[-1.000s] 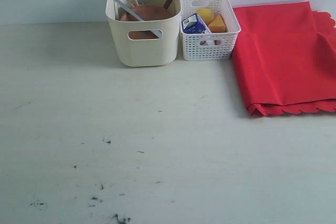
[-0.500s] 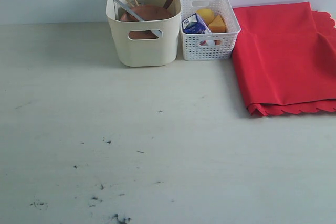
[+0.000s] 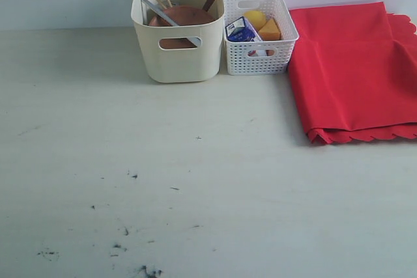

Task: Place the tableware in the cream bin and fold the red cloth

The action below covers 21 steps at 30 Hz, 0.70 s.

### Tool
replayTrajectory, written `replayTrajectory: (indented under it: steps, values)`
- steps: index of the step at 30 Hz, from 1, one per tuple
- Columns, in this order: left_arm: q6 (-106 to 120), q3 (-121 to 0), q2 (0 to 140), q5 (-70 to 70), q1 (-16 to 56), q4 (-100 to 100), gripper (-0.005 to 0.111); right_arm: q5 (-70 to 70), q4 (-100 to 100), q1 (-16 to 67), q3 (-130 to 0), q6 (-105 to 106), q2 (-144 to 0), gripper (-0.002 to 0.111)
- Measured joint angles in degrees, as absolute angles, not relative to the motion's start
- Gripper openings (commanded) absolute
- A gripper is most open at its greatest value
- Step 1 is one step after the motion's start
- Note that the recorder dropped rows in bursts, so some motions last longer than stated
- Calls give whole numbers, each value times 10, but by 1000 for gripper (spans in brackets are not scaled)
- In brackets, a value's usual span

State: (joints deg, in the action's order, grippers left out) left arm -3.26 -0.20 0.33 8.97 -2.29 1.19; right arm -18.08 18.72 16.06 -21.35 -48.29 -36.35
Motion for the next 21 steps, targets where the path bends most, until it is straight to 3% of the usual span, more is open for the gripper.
replayTrajectory:
  steps: [8, 21]
  values:
    - [-33, -2, 3, 90, -23, 12, 1, -135, -84, 161, -95, -104, -207, 0]
    - [-33, -2, 3, 90, -23, 12, 1, -131, -110, 161, -11, -74, -52, 0]
